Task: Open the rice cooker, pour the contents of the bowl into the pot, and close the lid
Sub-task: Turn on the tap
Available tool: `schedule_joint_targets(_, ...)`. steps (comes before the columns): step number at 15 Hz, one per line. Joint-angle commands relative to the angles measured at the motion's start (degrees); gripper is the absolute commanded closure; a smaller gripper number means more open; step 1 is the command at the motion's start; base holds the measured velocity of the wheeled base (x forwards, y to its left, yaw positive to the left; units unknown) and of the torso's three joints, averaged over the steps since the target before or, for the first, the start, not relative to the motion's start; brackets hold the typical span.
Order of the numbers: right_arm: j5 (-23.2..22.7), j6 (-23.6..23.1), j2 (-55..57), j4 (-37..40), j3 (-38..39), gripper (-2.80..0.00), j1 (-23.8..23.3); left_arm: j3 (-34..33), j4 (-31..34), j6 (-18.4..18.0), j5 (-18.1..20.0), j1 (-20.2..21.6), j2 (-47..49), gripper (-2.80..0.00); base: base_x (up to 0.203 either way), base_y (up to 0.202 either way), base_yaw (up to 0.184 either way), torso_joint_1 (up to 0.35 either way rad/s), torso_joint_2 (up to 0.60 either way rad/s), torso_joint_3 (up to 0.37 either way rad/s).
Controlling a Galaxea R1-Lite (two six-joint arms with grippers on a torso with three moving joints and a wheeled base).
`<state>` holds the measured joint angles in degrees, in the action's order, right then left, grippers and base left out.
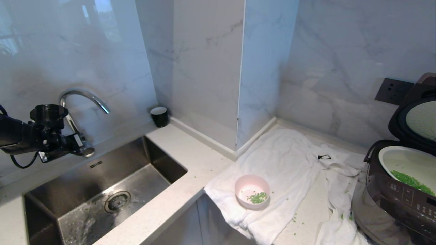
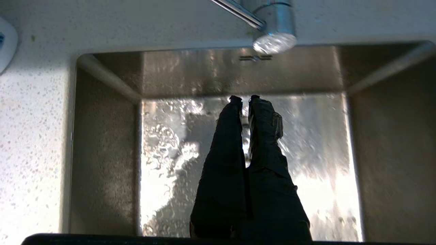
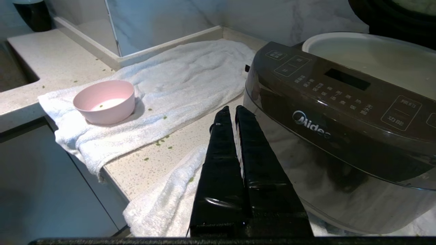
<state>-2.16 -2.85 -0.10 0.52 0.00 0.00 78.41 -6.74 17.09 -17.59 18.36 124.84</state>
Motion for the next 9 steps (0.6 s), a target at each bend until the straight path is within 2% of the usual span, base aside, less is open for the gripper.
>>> schedule_joint_targets(1,-0.04,-0.05,0.1,0.0,0.0,0.0,0.02,3.51,-0.07,0.59,-0.95,0.23,4.84,0.0,0.0,0.0,0.0,0.0,0.0,0.0)
schedule_joint_targets(4,-0.04,-0.05,0.1,0.0,0.0,0.0,0.01,7.55,0.76,0.76,-1.14,1.68,7.08,0.0,0.0,0.0,0.0,0.0,0.0,0.0)
schedule_joint_targets(5,-0.04,-0.05,0.1,0.0,0.0,0.0,0.0,7.55,0.85,0.58,-1.22,1.68,7.09,-2.8,0.0,0.0,0.0,0.0,0.0,0.0)
schedule_joint_targets(9,-0.04,-0.05,0.1,0.0,0.0,0.0,0.0,9.83,0.52,-0.39,-0.78,1.77,8.77,-2.8,0.0,0.0,0.0,0.0,0.0,0.0)
